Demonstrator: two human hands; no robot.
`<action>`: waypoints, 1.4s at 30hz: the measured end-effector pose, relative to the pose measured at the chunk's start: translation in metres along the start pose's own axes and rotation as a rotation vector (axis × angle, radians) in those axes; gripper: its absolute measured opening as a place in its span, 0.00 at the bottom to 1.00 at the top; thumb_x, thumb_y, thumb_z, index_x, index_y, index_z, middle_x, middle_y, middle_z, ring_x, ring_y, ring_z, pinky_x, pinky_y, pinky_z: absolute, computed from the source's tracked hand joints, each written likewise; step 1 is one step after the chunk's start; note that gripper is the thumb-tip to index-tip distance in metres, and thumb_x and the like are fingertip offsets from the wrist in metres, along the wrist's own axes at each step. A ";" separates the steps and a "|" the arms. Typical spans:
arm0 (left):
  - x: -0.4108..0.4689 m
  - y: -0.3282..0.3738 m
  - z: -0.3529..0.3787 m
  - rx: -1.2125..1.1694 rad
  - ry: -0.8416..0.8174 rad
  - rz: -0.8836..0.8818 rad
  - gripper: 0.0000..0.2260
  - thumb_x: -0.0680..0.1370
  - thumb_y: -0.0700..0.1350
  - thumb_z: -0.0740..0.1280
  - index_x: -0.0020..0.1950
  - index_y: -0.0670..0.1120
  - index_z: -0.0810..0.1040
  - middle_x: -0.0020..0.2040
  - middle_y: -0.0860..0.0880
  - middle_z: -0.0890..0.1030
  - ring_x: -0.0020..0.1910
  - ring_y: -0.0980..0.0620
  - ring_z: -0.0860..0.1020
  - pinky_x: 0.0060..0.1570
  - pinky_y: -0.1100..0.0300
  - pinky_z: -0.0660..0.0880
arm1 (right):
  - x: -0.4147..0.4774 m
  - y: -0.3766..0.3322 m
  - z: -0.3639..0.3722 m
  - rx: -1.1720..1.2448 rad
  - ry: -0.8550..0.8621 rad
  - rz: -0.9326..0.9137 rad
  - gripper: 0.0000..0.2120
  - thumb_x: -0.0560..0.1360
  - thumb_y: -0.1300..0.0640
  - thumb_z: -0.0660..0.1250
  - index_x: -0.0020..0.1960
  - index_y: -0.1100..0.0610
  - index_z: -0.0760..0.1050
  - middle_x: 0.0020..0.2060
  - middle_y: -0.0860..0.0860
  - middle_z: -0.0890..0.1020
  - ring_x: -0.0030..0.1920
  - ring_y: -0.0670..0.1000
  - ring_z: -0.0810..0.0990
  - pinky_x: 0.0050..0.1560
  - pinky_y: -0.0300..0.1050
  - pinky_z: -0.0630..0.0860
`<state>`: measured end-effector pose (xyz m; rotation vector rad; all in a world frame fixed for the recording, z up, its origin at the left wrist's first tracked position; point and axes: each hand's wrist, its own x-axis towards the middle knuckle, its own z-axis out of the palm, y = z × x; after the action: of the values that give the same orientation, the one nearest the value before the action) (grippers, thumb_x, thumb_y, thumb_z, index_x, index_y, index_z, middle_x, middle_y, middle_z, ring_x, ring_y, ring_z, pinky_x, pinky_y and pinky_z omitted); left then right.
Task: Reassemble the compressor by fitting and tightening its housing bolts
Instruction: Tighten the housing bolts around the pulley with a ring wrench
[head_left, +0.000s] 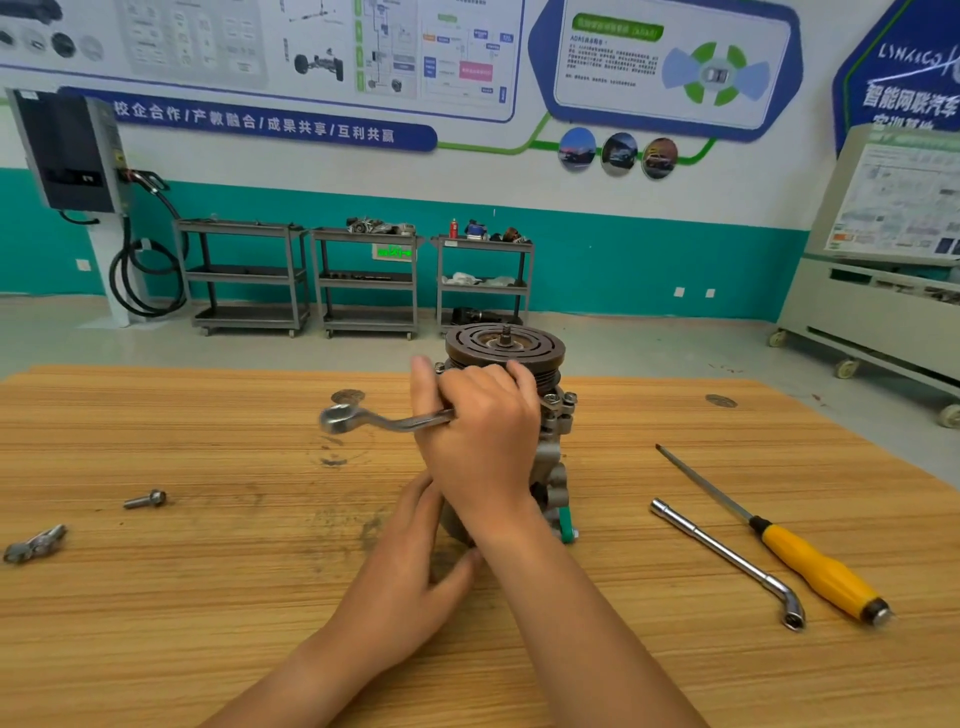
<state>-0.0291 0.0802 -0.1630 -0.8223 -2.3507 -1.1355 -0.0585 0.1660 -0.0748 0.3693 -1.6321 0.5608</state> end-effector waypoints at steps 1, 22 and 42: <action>-0.001 -0.001 0.000 0.013 -0.016 -0.017 0.29 0.76 0.45 0.67 0.66 0.66 0.53 0.68 0.63 0.60 0.68 0.71 0.57 0.62 0.79 0.53 | 0.008 0.000 -0.007 0.102 0.044 0.011 0.20 0.75 0.57 0.64 0.25 0.57 0.70 0.19 0.46 0.69 0.22 0.46 0.68 0.34 0.38 0.71; -0.002 -0.009 0.000 0.013 -0.018 -0.111 0.29 0.76 0.49 0.66 0.65 0.69 0.50 0.69 0.65 0.57 0.70 0.63 0.60 0.67 0.66 0.58 | 0.047 0.113 -0.053 1.649 0.297 1.180 0.24 0.73 0.52 0.51 0.19 0.54 0.60 0.14 0.46 0.57 0.18 0.46 0.49 0.21 0.34 0.51; 0.002 0.000 0.005 -0.056 0.041 -0.025 0.29 0.74 0.45 0.67 0.65 0.65 0.55 0.66 0.67 0.59 0.63 0.80 0.55 0.57 0.83 0.55 | -0.010 -0.002 0.002 0.214 0.069 0.053 0.24 0.77 0.55 0.62 0.23 0.58 0.66 0.19 0.50 0.66 0.25 0.48 0.61 0.28 0.45 0.61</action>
<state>-0.0318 0.0848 -0.1648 -0.7833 -2.3117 -1.2222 -0.0574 0.1622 -0.0841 0.4598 -1.5232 0.7838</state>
